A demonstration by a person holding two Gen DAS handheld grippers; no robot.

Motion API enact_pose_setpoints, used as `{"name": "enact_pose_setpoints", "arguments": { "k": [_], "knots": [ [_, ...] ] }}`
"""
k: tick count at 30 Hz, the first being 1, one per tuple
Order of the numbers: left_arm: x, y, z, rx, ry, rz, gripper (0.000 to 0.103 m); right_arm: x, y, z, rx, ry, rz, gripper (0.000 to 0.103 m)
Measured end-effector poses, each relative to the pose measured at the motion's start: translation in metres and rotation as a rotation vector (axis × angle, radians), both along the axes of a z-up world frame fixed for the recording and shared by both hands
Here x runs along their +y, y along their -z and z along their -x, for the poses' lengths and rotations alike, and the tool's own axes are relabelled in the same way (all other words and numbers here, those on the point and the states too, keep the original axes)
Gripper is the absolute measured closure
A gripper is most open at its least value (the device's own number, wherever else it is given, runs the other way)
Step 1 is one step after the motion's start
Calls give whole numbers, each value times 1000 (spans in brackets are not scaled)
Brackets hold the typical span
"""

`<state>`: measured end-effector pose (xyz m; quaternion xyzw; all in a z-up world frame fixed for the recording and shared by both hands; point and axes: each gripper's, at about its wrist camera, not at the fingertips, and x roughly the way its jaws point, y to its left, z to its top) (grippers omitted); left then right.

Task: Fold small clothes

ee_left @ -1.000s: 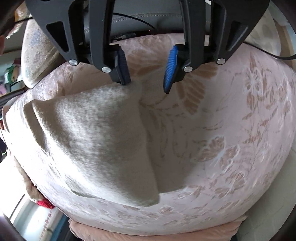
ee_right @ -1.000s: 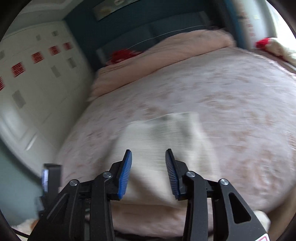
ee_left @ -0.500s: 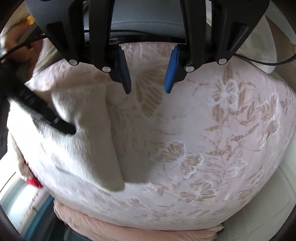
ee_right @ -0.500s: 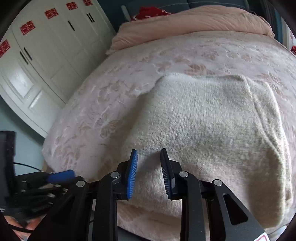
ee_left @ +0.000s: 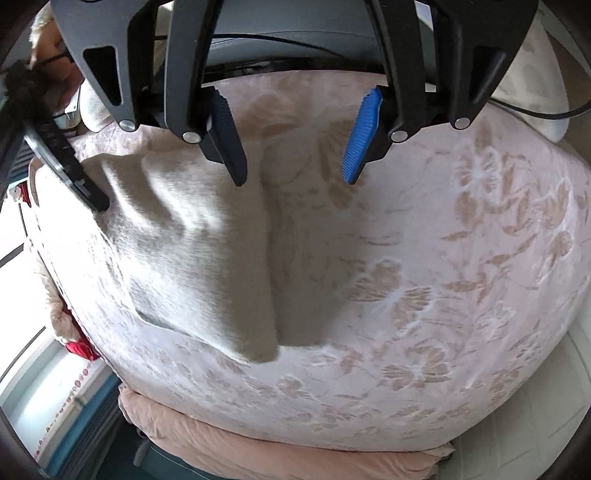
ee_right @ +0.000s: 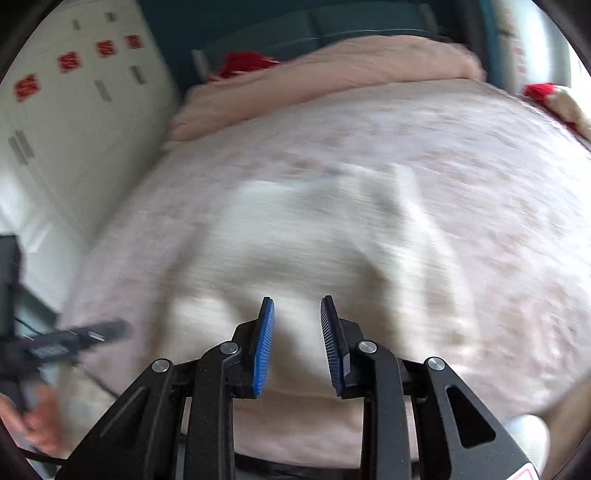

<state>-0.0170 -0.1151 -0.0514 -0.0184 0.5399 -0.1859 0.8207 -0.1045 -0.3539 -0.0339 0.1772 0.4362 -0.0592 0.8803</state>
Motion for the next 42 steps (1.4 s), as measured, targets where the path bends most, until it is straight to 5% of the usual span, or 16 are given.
{"name": "enact_pose_setpoints", "arguments": {
  "k": [2, 4, 8, 12, 16, 19, 27, 36, 42],
  "knots": [
    [-19, -2, 3, -2, 19, 10, 51, -17, 31, 0, 78, 10, -23, 89],
    [-37, -5, 6, -5, 36, 17, 51, -26, 36, 3, 67, 8, -72, 90],
    [-73, -12, 12, -37, 74, -17, 50, -28, 7, 13, -25, 5, -72, 77],
    [-98, -6, 11, -40, 76, -58, 46, -33, 39, 8, 78, -32, -27, 74],
    [-112, 3, 10, -33, 70, -92, 46, -32, 24, 14, 30, -48, -10, 73],
    [-120, 2, 12, -39, 71, -106, 32, -39, 0, 27, -23, -27, -12, 53],
    [-126, -7, 11, -75, 45, -89, 20, -71, -13, 48, -54, 45, -47, 42],
    [-79, -12, -34, -45, -90, 49, 16, -97, -2, 30, 1, 68, -104, 28],
    [-82, 22, -52, 44, -27, 44, 13, -108, 26, 2, 69, 97, -255, 27]
  ]
}}
